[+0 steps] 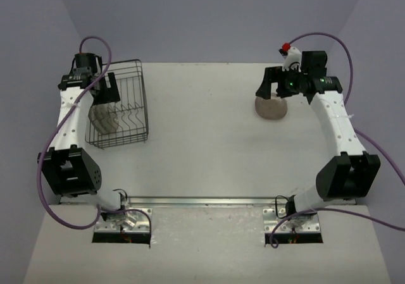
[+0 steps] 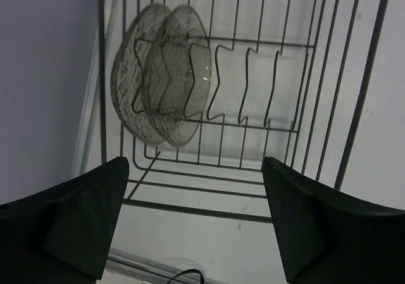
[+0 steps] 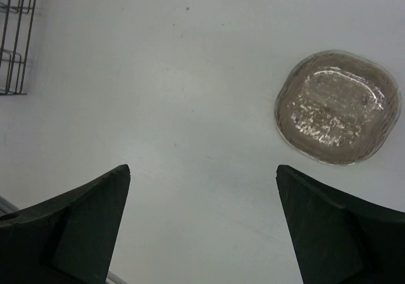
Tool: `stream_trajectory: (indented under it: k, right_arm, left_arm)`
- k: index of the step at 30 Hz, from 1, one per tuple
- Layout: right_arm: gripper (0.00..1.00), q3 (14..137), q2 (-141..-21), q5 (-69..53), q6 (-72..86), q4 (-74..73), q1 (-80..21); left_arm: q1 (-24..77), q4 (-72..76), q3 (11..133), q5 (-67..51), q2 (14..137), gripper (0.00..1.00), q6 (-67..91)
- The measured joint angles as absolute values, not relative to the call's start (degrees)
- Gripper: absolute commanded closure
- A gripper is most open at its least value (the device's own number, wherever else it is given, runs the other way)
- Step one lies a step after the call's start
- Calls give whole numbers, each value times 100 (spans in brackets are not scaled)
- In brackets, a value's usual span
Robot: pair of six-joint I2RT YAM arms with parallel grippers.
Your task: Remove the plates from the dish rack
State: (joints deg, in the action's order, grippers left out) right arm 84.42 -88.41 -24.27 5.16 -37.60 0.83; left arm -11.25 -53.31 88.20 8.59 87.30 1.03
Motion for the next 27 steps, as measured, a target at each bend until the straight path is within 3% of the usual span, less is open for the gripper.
stream_trajectory:
  k: [5,11,27]
  right_arm:
    - [1,7382,-8314,-2392,545,-3390,10]
    - [1,6302,-8238,-2311,598,-3304,-122]
    - [1,6158,-7793,-2380,604,-3008,-169]
  left_arm:
    - [-1118,-5428,8676,969,9215,32,43]
    - [-1118,-5415,8700,1250,9497,39,42]
    - [-1118,-5272,8938,2216,10053,55,137]
